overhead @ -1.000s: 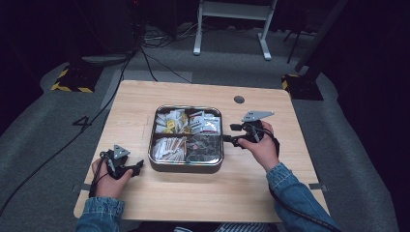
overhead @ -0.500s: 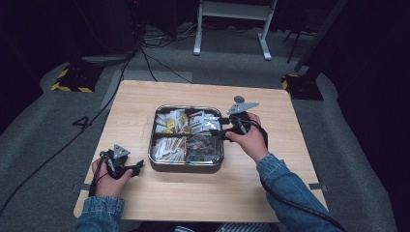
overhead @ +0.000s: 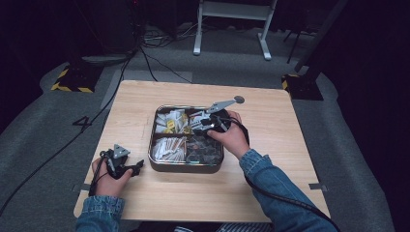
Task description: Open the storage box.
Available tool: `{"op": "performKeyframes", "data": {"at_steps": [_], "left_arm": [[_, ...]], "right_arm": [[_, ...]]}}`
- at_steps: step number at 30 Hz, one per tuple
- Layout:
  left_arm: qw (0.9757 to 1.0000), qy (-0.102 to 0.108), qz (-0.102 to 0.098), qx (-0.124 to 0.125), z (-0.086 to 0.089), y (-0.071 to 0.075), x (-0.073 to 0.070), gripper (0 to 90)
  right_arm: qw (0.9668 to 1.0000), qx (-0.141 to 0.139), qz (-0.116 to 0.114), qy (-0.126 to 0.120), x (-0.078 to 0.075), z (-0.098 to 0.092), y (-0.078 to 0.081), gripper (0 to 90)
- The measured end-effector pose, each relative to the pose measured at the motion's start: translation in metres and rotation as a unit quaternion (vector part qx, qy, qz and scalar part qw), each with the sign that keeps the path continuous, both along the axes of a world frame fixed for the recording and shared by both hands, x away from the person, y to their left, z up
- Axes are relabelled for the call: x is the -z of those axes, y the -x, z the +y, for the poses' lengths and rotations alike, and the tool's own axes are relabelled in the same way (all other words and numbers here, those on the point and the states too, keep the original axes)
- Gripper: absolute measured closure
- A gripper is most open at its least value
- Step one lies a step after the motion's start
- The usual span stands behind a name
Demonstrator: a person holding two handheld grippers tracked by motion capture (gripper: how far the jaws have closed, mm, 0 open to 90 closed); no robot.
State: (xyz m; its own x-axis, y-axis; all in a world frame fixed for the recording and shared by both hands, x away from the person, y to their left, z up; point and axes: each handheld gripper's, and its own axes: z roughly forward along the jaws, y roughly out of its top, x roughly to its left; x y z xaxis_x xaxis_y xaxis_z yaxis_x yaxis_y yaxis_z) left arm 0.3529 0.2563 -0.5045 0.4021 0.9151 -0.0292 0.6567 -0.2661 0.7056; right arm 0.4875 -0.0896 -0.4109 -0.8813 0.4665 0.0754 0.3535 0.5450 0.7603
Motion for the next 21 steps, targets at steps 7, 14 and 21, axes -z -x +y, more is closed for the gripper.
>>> {"op": "performKeyframes", "data": {"at_steps": [7,14,21], "left_arm": [[1.0000,0.001,-0.001,0.000,0.000,-0.001,0.000,27.7],[1.0000,0.001,-0.001,0.000,0.000,-0.001,0.000,27.7],[1.0000,0.001,-0.001,-0.001,0.000,-0.001,0.000,27.7]], "right_arm": [[0.9999,-0.002,0.009,-0.006,0.010,0.018,-0.006,42.5],[0.9999,-0.009,0.011,-0.003,0.019,0.034,-0.009,44.6],[0.9999,-0.008,0.006,0.008,0.030,0.043,-0.011,51.3]]}}
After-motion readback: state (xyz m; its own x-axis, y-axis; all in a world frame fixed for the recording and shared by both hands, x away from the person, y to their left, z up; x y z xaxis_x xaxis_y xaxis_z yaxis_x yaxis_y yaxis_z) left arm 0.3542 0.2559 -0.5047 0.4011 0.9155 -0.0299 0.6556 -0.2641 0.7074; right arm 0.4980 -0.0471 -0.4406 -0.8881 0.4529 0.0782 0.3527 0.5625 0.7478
